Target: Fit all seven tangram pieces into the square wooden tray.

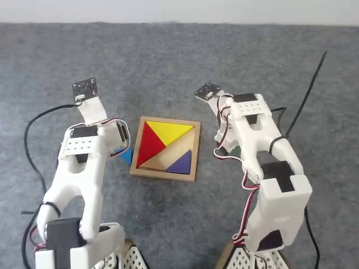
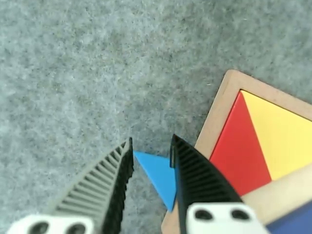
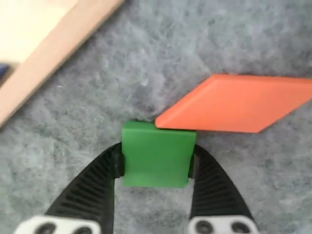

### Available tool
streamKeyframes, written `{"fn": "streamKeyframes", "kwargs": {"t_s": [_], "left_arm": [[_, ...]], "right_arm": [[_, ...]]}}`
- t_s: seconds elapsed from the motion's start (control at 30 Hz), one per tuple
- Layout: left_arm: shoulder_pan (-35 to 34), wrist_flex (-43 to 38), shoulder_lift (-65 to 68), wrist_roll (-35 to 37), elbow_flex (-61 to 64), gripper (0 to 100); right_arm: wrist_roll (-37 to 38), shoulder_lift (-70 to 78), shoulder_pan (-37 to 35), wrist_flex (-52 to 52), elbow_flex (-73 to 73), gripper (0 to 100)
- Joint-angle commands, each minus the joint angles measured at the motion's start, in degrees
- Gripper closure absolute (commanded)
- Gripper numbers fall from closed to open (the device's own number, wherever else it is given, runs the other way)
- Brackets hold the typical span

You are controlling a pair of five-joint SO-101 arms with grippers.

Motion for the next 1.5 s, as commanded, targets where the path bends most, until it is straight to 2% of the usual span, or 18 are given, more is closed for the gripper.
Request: {"fn": "streamKeyframes", "kwargs": {"t_s": [0.0, 0.27, 0.4, 0.73, 0.93, 1.1, 1.27, 1.47], "left_arm": [[0.09, -0.09, -2.37, -0.53, -0.66, 87], [0.09, -0.09, -2.37, -0.62, -0.66, 87], [0.09, -0.09, -2.37, -0.62, -0.57, 87], [0.09, -0.09, -2.37, -0.62, -0.40, 87], [0.09, -0.09, -2.37, -0.62, -0.31, 87], [0.09, -0.09, -2.37, -0.62, -0.31, 87], [0.09, -0.09, -2.37, -0.62, -0.31, 87], [0.09, -0.09, -2.37, -0.62, -0.31, 87]], "right_arm": [[-2.29, -4.00, 2.95, 3.12, -2.73, 95.9], [-2.90, -20.44, 10.77, 4.18, 1.41, 96.1], [-7.21, -28.44, 12.88, 4.70, 2.37, 96.0], [-13.27, -50.59, 13.85, 9.71, 1.32, 96.1], [-14.59, -62.02, 14.11, 15.60, -8.88, 95.7], [-20.75, -61.93, 11.03, 20.62, -18.99, 95.7], [-24.88, -60.88, 5.05, 23.25, -21.80, 95.7], [-25.41, -54.20, -7.69, 30.02, -19.34, 96.0]]}}
